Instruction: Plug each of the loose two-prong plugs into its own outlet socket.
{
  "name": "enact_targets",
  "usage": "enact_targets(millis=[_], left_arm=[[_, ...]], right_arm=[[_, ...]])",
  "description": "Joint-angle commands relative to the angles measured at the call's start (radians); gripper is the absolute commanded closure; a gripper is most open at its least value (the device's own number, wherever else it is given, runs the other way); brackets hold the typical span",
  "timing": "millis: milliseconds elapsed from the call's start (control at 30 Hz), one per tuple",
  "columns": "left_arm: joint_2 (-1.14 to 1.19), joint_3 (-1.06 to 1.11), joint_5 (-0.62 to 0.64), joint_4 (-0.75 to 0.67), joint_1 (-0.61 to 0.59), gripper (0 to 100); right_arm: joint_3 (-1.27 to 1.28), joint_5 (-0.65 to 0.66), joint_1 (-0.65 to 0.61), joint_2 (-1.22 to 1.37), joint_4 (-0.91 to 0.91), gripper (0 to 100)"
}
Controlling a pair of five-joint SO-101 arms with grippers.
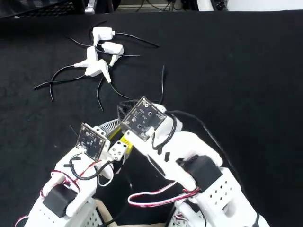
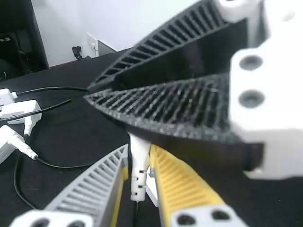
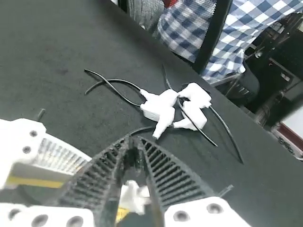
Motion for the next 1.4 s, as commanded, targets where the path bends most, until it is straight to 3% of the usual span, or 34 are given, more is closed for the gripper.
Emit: enact_targets(millis=[0,300,600,967,1367], left_arm=[[-0.003,-0.077,-0.009,0.043,-0.033,97],[-0.003,-0.170,-0.009,0.133,-0.036,97],[-0.005,-0.197,-0.009,0.133,-0.038,97],[-0.005,-0.237,0.025,0.135,-0.133,97],[-0.005,-0.234,0.021,0.135,-0.130,97]], right_arm=[[-0.033,0.009,0.049,0.002,-0.032,98.7],[0.030,0.011,0.074,0.008,-0.071,98.7],[0.097,0.011,0.074,0.008,-0.103,98.7],[0.125,0.028,0.074,0.010,-0.110,98.7],[0.139,0.037,0.075,0.002,-0.112,98.7]])
